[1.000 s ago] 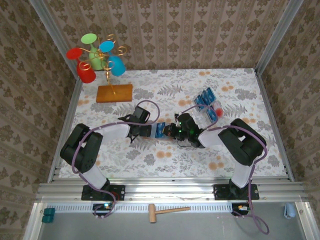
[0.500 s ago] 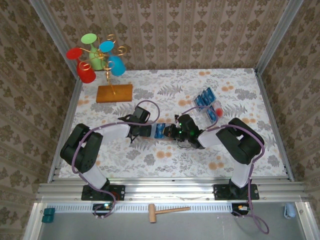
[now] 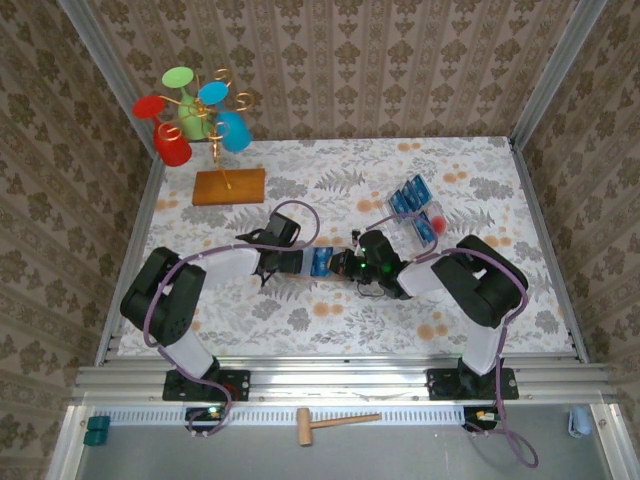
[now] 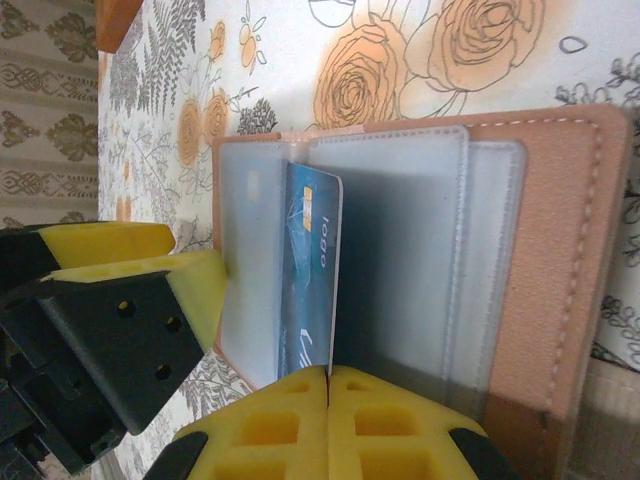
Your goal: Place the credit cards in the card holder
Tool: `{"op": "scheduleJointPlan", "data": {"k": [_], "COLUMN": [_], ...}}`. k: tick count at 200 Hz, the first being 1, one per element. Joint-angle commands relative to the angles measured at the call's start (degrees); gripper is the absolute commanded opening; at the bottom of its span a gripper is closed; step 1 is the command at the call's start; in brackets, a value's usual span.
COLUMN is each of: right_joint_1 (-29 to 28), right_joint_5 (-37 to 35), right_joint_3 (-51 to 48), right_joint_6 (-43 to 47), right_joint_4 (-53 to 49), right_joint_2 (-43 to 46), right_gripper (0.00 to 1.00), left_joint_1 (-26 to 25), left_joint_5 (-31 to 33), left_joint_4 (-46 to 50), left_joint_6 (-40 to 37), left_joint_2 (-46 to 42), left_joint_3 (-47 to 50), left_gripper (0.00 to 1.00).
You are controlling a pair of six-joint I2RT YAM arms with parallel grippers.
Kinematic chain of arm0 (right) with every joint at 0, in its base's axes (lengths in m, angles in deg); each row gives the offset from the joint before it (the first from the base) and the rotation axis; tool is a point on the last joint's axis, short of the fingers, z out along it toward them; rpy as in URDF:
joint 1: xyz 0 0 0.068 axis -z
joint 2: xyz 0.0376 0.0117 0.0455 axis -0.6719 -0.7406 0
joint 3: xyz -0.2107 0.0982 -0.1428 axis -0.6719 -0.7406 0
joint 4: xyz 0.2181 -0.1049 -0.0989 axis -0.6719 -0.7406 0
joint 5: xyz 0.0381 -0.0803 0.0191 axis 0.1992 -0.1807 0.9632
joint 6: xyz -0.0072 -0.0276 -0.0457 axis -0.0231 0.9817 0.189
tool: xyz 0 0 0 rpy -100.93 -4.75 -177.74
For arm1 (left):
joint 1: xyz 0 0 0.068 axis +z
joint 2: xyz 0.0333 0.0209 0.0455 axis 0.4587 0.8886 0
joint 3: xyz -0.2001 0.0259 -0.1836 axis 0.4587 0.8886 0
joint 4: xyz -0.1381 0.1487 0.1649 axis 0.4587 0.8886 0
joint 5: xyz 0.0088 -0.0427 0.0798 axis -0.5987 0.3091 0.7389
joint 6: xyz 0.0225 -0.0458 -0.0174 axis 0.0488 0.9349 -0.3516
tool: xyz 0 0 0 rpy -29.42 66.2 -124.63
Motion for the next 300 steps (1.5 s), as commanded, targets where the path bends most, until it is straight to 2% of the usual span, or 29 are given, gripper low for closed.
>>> {"op": "scheduleJointPlan", "data": {"k": [1, 209, 300], "right_joint_1": [0.6, 1.3, 2.0], "right_joint_5": [-0.8, 3.9, 1.7], "right_joint_3": [-0.8, 2.0, -1.1], "right_joint_6": [0.5, 1.5, 0.6], "right_joint_4": [-0.5, -1.4, -1.3], "right_joint_2": [-1.2, -5.3, -2.0], "right_gripper": [0.0, 0.0, 0.0], "left_joint_1": [-0.5, -0.7, -0.8], "left_joint_5": [0.5, 0.5, 0.6], "left_joint_4": [2.6, 2.7, 2.7], "left_joint_6": [0.4, 0.4, 0.4], "left_joint_2": [0.2, 0.1, 0.1], "left_joint_3": [1.6, 1.4, 1.3], "left_gripper": [0.76, 0.75, 0.75]}}
